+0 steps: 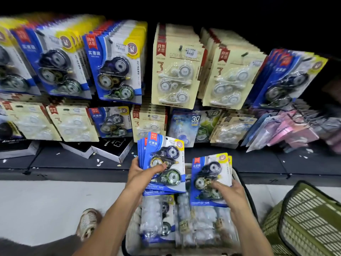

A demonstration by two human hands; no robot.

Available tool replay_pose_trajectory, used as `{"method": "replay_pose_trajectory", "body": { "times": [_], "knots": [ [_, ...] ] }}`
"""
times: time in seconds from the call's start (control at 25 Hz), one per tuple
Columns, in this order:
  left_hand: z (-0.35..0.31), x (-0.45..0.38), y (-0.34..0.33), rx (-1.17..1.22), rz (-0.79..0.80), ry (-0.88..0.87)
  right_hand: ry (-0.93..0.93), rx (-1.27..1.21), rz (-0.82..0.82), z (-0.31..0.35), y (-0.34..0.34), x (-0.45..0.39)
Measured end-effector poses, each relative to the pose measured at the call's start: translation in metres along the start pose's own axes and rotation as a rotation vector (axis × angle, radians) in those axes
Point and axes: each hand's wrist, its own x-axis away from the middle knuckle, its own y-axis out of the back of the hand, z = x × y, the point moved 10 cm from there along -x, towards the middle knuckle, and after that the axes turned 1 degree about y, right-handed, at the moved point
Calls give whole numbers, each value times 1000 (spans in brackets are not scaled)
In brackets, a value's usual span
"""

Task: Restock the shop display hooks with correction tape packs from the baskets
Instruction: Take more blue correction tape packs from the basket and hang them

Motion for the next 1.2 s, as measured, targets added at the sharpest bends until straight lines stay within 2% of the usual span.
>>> {"method": "replay_pose_trajectory", "body": {
  "times": [0.12,0.32,0.4,0.48,0.6,0.84,1.04,1.2],
  "knots": [
    [-10,18,-49,54,61,5,163,-185,-68,80,52,19],
    [-58,48,-111,209,175,21,417,-392,-50,190,116,48],
    [-91,60,-130,230,227,-25,433,-483,-1,223,135,51],
    [-121,69,-148,178,261,-91,399,-546,121,247,136,53],
    [-148,78,-164,98,309,-139,343,-512,240,258,117,59],
    [-154,88,-176,81,417,-72,368,-425,203,263,72,66],
    [-158,77,-180,56,460,-36,344,-488,159,259,64,56],
    [-161,74,-191,34,534,-9,320,-460,233,257,69,43]
  ]
}}
